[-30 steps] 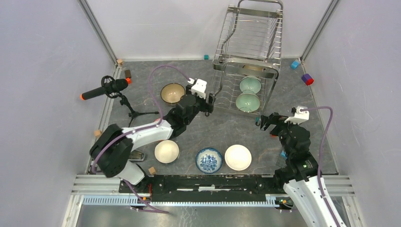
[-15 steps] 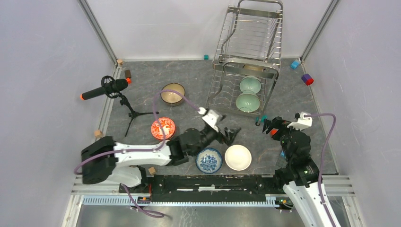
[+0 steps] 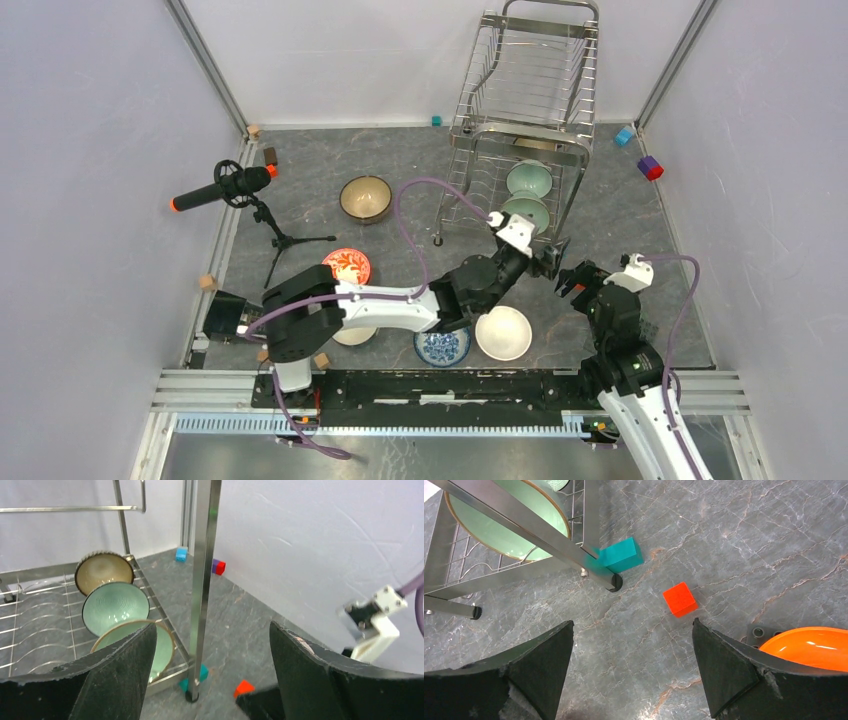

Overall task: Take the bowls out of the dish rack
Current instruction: Adjust the dish rack at the center of the board.

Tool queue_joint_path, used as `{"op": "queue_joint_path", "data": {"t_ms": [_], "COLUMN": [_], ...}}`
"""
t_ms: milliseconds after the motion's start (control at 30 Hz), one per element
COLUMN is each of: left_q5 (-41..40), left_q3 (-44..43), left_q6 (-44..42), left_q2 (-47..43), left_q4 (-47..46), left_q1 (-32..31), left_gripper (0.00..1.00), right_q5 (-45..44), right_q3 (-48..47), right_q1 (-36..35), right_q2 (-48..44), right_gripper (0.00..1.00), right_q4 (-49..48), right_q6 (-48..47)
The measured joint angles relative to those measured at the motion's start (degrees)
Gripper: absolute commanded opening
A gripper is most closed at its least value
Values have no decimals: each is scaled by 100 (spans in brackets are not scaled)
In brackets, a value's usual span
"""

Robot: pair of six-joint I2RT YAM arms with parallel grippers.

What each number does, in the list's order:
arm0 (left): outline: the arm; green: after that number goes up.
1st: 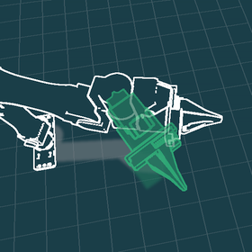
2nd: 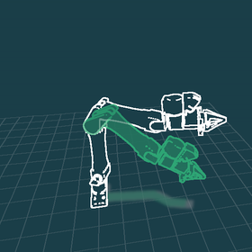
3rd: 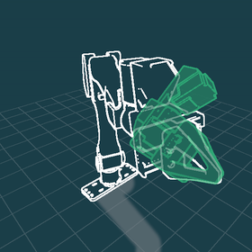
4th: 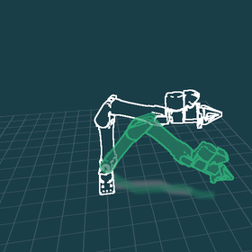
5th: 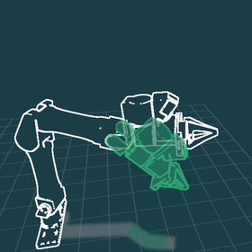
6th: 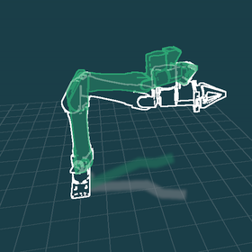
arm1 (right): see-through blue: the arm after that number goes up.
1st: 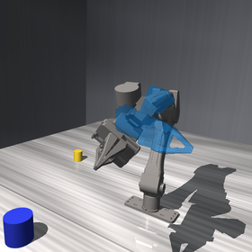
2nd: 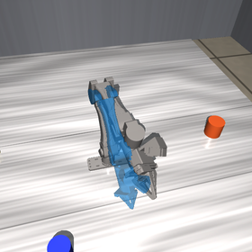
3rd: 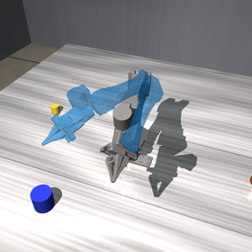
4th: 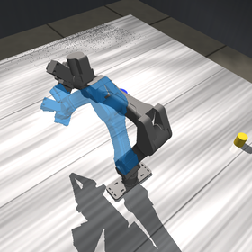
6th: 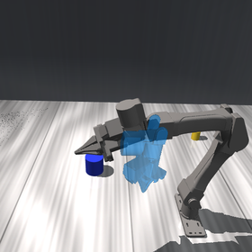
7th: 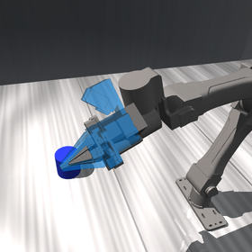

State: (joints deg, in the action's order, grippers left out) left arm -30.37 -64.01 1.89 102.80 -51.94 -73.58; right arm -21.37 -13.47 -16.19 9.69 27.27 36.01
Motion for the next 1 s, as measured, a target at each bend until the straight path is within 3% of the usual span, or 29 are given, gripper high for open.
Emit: {"op": "queue_joint_path", "data": {"t_ms": [300, 500, 700, 1000], "left_q5": [-398, -568, -494, -343], "left_q3": [-1633, -2345, -2638, -2739], "left_q6": [-269, -372, -372, -514], "left_q2": [1132, 1676, 1880, 1980], "left_q4": [61, 627, 997, 1032], "left_q1": [28, 216, 468, 446], "left_gripper": [83, 66, 39, 17], "right_q5": [-35, -37, -37, -35], "right_q3": [129, 129, 131, 140], "right_q1": [-74, -129, -181, -210], "right_q2": [-120, -140, -175, -177], "right_gripper": [92, 92, 92, 91], "right_q4": [-15, -13, -24, -44], "right_q6": [164, 177, 175, 166]}}
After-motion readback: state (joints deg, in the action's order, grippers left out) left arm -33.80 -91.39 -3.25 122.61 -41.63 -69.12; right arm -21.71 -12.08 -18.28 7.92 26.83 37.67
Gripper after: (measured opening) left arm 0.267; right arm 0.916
